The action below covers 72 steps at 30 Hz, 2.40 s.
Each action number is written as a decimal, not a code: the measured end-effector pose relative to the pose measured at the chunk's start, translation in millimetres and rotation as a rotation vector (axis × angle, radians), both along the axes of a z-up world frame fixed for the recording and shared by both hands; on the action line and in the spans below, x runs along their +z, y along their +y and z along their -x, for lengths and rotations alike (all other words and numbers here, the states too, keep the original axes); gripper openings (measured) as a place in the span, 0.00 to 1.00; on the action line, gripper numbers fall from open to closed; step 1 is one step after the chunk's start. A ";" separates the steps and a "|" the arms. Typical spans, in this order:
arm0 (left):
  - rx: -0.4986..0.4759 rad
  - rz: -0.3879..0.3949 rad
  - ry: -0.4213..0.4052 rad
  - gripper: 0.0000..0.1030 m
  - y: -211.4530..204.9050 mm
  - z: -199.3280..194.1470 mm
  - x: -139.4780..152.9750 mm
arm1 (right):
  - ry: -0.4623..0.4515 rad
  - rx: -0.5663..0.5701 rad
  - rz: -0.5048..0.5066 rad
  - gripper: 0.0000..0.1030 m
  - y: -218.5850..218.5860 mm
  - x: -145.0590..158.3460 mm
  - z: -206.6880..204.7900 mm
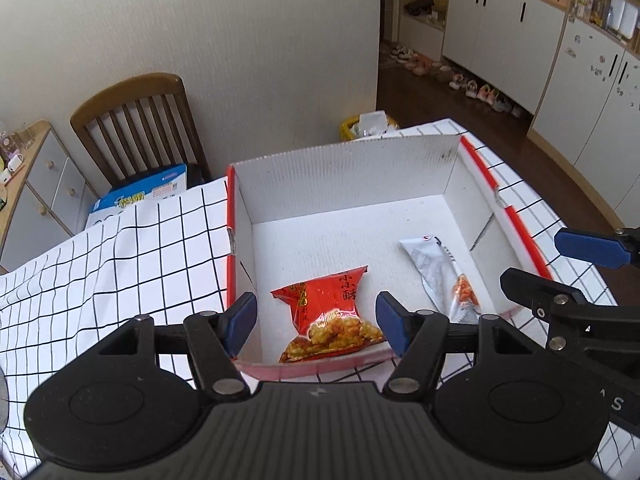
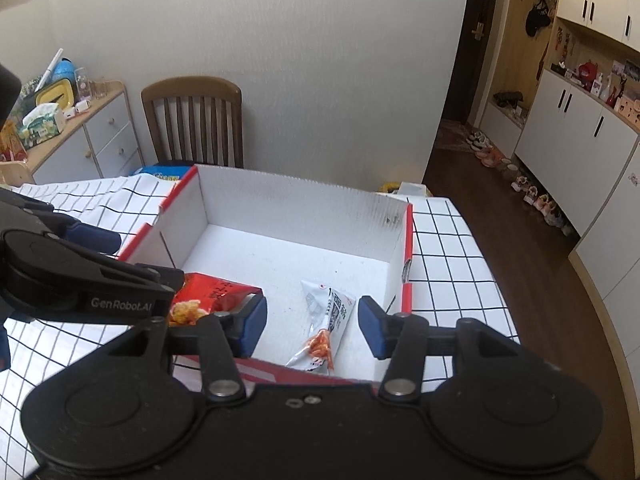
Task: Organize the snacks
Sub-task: 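Open both tools to drop the bags into the box, then withdraw both tools from the box back toward the snack pile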
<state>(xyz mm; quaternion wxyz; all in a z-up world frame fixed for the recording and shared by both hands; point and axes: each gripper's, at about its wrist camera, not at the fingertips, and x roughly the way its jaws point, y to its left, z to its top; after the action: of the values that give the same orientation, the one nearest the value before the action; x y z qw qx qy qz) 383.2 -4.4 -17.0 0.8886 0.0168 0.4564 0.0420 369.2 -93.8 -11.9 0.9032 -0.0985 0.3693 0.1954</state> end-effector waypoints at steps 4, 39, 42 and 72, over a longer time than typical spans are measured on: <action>-0.009 0.009 -0.033 0.63 0.2 18.4 15.2 | -0.016 -0.003 -0.021 0.48 -1.2 12.1 12.9; -0.100 0.084 -0.269 0.71 9.9 199.1 79.9 | -0.139 -0.014 -0.240 0.76 -30.2 75.0 163.9; -0.088 0.104 -0.276 0.71 15.4 210.2 78.9 | -0.144 -0.010 -0.246 0.79 -32.9 74.0 177.2; 0.035 0.128 -0.119 0.82 36.1 242.7 -12.7 | 0.140 -0.290 -0.213 0.99 -32.3 -40.0 247.5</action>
<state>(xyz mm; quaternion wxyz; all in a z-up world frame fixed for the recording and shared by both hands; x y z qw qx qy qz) 140.5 31.7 -29.7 0.9126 -0.0506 0.4047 0.0291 121.7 -126.1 -51.9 0.8993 0.0656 0.4189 0.1073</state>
